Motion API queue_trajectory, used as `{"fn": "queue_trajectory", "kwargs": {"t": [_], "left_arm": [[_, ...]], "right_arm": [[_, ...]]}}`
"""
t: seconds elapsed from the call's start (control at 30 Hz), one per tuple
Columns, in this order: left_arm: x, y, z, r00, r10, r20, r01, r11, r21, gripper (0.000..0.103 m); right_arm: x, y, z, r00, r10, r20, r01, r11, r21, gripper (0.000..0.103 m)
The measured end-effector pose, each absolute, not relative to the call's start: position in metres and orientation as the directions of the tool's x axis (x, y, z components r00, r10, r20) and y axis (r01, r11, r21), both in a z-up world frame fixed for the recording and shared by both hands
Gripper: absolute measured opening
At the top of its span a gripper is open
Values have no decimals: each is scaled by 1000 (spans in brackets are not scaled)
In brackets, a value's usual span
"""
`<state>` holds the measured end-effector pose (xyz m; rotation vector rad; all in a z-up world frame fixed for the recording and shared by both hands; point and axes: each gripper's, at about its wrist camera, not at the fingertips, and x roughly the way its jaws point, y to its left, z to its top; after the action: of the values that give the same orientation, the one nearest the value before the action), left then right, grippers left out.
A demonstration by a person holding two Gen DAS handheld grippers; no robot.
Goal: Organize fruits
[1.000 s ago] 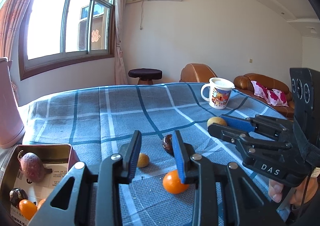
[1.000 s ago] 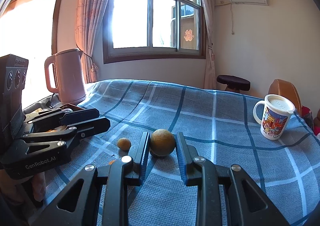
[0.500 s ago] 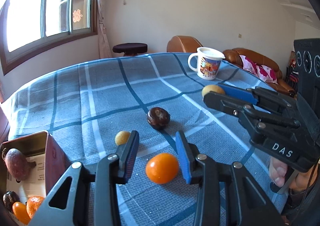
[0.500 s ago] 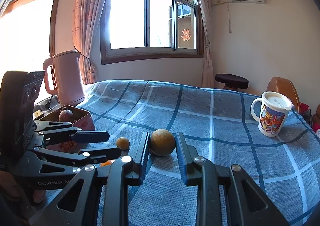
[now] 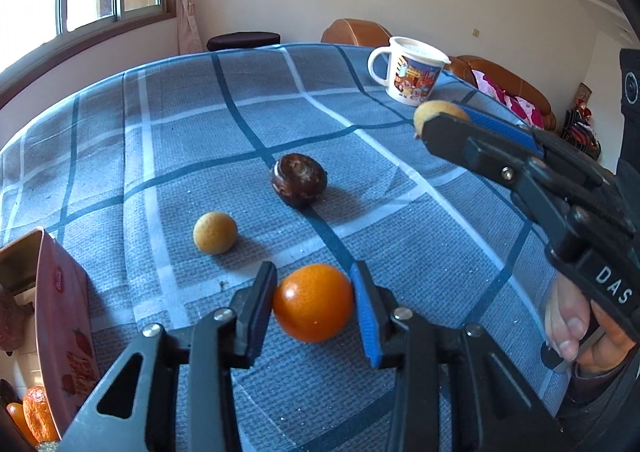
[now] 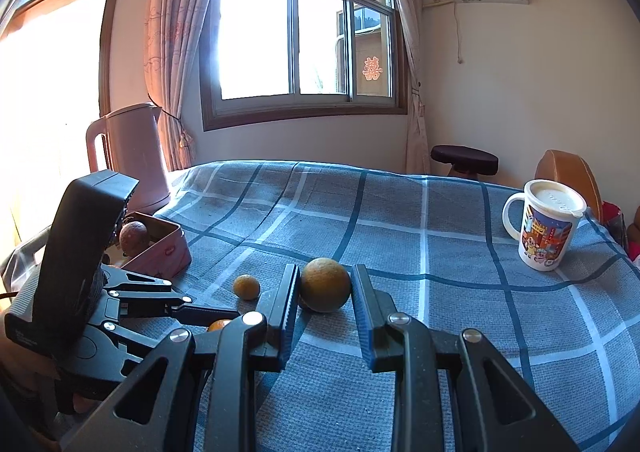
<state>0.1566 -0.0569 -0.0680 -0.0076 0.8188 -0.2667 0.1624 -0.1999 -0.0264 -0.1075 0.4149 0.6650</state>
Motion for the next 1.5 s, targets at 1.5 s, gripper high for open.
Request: {"fn": "queue_trajectory", "kwargs": {"t": [1.5], "left_arm": [[42, 99, -25, 860, 85, -503, -147, 986, -85, 40]], "right_arm": [[92, -51, -17, 484, 753, -447, -850, 526, -35, 28]]}}
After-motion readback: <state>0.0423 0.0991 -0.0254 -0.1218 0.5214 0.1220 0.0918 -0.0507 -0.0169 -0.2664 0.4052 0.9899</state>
